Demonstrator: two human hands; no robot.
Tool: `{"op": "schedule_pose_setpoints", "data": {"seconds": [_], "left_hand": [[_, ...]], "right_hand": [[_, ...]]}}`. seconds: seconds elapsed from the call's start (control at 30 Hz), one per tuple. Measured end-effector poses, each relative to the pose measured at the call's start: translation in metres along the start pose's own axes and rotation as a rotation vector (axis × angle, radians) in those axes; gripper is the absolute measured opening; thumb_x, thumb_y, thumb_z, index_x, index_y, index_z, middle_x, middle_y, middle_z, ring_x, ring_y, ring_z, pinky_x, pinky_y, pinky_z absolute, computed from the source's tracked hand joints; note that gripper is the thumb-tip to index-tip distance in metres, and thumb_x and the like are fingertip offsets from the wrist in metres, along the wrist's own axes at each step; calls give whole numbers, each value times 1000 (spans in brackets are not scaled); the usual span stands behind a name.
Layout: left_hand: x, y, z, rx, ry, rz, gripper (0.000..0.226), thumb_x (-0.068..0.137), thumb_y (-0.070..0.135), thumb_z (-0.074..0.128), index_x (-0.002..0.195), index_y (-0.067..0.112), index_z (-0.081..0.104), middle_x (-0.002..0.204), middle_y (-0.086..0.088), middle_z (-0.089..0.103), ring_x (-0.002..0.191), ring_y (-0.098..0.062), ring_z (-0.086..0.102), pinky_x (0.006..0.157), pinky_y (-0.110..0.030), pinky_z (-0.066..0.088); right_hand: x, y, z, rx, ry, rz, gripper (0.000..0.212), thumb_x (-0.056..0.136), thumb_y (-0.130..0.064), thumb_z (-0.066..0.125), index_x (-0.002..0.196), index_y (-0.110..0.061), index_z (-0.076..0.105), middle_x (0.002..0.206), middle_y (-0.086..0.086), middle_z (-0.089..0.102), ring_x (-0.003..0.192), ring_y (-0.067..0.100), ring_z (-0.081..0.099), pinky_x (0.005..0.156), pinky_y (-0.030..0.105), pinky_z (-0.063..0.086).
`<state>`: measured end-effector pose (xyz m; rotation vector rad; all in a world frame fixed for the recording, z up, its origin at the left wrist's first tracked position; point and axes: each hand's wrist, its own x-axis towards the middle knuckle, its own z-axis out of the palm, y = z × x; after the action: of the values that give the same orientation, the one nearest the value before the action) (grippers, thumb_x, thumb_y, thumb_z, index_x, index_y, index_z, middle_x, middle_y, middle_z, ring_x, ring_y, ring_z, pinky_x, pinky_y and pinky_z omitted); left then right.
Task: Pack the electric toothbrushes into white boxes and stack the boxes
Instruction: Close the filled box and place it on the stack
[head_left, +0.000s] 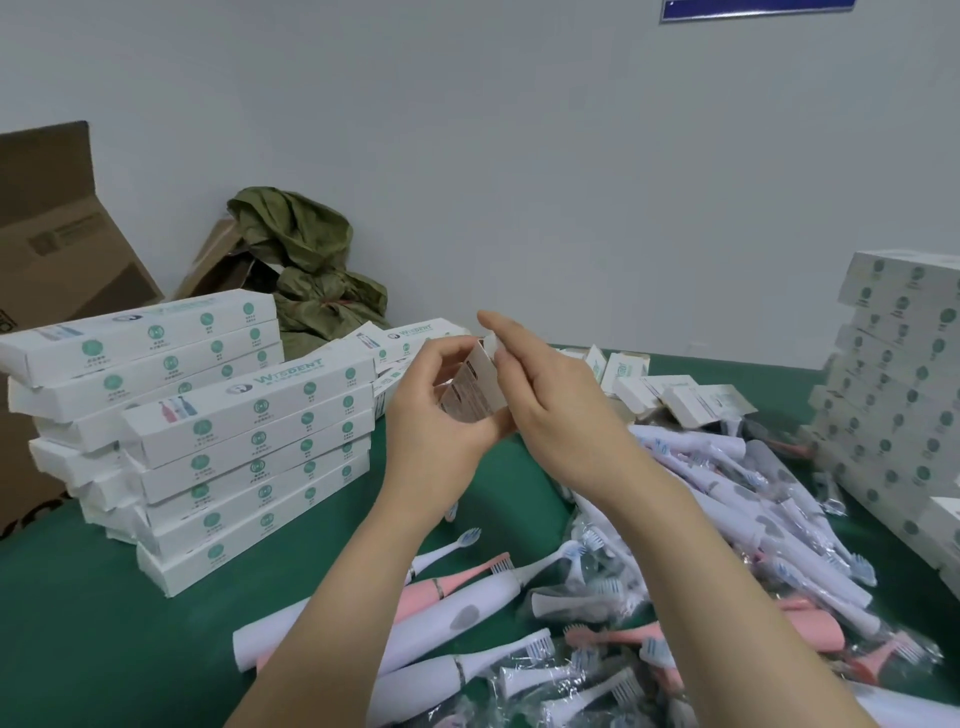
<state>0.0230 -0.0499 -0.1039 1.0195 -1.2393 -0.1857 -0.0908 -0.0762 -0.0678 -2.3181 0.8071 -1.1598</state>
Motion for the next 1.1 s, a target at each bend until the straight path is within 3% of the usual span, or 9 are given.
{"op": "schedule_pose_setpoints", "data": {"seconds": [0.07,0.17,0.27,0.37,0.53,0.67,0.77,0.93,1.1], "left_hand": [[-1,-1,2,13,7,3,49,52,26,76,97,33,58,94,20,64,91,0,59,78,-12,45],[-1,-1,2,26,9,-4,49,53,22,77,98,32,59,96,17,64,93,-3,60,81,-16,47],[-2,0,2,25,27,-4,46,58,20,74,101,27,60,98,15,65,95,-7,61,84,-21,48],[-3,1,3,20,44,-5,42,61,21,72,101,26,60,98,13,65,95,-8,61,84,-22,49],[-5,3,5,77,51,33,39,63,29,74,100,31,61,96,15,65,93,-8,61,82,-22,48],[-7,0,6,129,-50,63,59,60,15,83,112,30,60,109,11,61,103,-3,56,90,-19,45],[-8,-2,8,153,0,71,58,63,11,83,116,23,63,112,9,62,106,-6,56,92,-18,43],[-6,1,6,117,45,37,59,59,21,83,99,52,51,100,25,60,100,0,57,86,-14,44],[-8,-2,7,80,77,7,43,63,20,65,103,34,62,101,15,65,94,2,58,82,-13,44]], "right_hand": [[1,4,2,5,33,25,41,101,-20,33,139,-23,46,72,-26,37,66,-5,42,65,-1,33],[2,4,4,2,53,39,40,101,-19,33,139,-21,47,74,-25,42,66,-5,43,64,1,33],[0,0,8,-38,31,14,43,102,-23,33,144,-15,37,108,0,61,93,11,52,70,8,29],[-1,2,11,-77,19,-6,46,103,-26,31,147,-12,30,138,11,50,125,22,44,83,9,24],[2,5,8,-57,68,10,42,103,-25,34,142,-12,42,132,10,57,120,24,51,81,12,28],[0,7,6,44,202,62,38,103,-26,35,135,-13,51,128,7,61,119,20,53,85,12,32],[-3,5,9,24,170,38,42,103,-29,32,140,-13,45,138,3,53,124,11,45,91,10,29],[-2,8,6,25,118,-11,40,103,-23,33,142,-18,42,142,-1,49,128,8,42,102,15,29],[-1,13,14,-221,-2,-71,53,102,-34,28,150,-11,22,152,6,32,136,14,29,93,6,18]]}}
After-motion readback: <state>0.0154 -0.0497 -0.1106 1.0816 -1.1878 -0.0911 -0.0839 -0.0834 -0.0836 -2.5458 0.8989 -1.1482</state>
